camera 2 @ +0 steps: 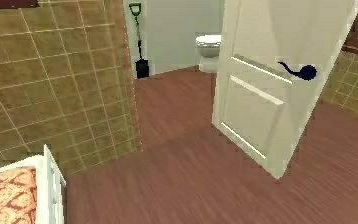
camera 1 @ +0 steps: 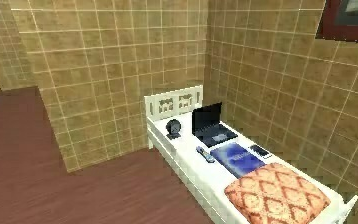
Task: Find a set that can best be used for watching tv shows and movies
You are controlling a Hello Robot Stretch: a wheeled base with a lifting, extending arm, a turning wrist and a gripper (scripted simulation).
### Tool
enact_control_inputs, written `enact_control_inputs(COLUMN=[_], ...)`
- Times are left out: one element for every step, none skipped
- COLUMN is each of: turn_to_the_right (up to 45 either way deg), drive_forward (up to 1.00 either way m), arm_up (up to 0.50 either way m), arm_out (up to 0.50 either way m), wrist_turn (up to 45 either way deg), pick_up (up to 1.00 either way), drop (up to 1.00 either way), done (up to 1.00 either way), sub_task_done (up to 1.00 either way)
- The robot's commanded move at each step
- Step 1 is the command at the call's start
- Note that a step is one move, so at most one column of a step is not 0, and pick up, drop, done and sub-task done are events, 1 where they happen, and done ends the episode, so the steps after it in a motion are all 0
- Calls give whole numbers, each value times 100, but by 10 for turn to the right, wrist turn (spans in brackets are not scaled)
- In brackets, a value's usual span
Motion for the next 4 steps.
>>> enact_control_inputs(turn_to_the_right=[-450,-60,0,0], drive_forward=[0,0,100,95], arm_up=[0,0,0,0], arm_out=[0,0,0,0], wrist_turn=[0,0,0,0], pick_up=[0,0,0,0], drop=[0,0,0,0], done=[0,0,0,0], sub_task_done=[0,0,0,0])
